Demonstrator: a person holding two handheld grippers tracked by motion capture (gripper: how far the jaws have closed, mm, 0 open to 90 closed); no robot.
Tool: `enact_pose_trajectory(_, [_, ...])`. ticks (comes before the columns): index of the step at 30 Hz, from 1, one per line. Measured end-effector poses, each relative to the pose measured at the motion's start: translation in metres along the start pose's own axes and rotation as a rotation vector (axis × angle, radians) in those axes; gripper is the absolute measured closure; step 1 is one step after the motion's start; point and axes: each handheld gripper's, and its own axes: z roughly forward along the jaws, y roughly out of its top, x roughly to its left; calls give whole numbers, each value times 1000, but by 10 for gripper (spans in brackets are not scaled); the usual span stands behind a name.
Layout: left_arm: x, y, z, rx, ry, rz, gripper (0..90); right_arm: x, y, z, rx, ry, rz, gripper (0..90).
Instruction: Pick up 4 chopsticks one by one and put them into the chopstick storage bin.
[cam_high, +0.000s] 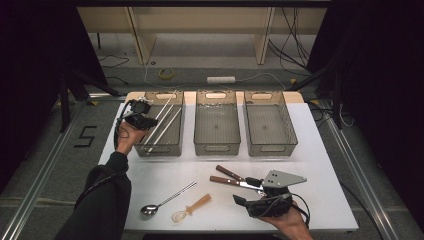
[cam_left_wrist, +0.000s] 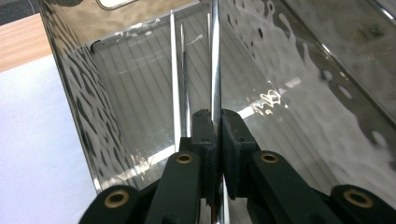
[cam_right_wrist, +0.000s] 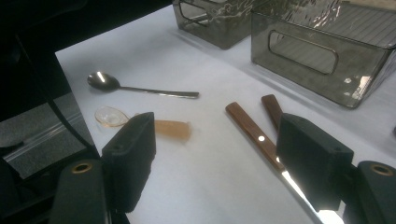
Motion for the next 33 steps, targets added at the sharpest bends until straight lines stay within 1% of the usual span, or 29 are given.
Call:
enact_pose_trajectory(5, [1, -1, 4, 6, 5, -1, 829, 0, 0, 0, 1, 1, 0, 298])
enact_pose_trajectory(6, [1, -2, 4, 7, -2, -7, 809, 0, 0, 0, 2, 1, 0, 298])
enact_pose_trajectory(7, [1, -2, 4, 8, -3, -8, 767, 1, 0, 0, 3, 2, -2, 298])
enact_pose_trajectory(9, [-1, -2, 3, 11, 8, 4, 703, 1, 0, 0, 11, 4, -5, 298])
enact_pose_trajectory(12, [-5, -2, -2, 12, -12, 5, 625, 1, 0, 1, 15, 4, -8, 298])
enact_pose_trajectory(13, [-7, -3, -4, 14, -19, 9, 585, 1, 0, 0, 12, 5, -7, 298])
enact_pose_trajectory(14, [-10, -4, -7, 13, -22, 26, 561, 1, 0, 0, 7, 2, -6, 298])
enact_pose_trajectory(15, [-13, -5, -11, 10, -27, 33, 544, 1, 0, 0, 5, 1, -8, 298])
enact_pose_trajectory(18, [-22, -10, -22, -4, -53, 34, 474, 1, 0, -1, 9, 0, -5, 298])
enact_pose_trajectory(21, [-31, -18, -33, -13, -80, 63, 428, 0, 0, -1, 6, 1, -4, 298])
enact_pose_trajectory(22, [-34, -20, -36, -8, -87, 73, 420, 0, 0, -1, 7, 2, -4, 298])
enact_pose_trajectory(23, [-37, -20, -39, 3, -85, 87, 407, 0, 0, -1, 7, 2, -2, 298])
enact_pose_trajectory(24, [-39, -22, -42, -11, -82, 81, 392, 0, 0, 0, 11, 5, -2, 298])
enact_pose_trajectory(25, [-42, -24, -45, -30, -90, 61, 387, 1, 0, 0, 11, 5, -3, 298])
enact_pose_trajectory(26, [-44, -26, -47, -23, -104, 72, 381, 1, 0, 0, 16, 5, -6, 298])
enact_pose_trajectory(27, [-48, -28, -49, -9, -101, 93, 371, 2, 0, 0, 14, 7, -9, 298])
enact_pose_trajectory(28, [-51, -31, -51, -7, -96, 101, 361, 2, 0, 0, 13, 8, -9, 298])
enact_pose_trajectory(30, [-57, -36, -55, 4, -107, 123, 341, 2, -1, 0, 12, 9, -14, 298])
enact_pose_trajectory(33, [-64, -42, -60, 3, -120, 121, 316, 1, -2, 1, 18, 10, -11, 298])
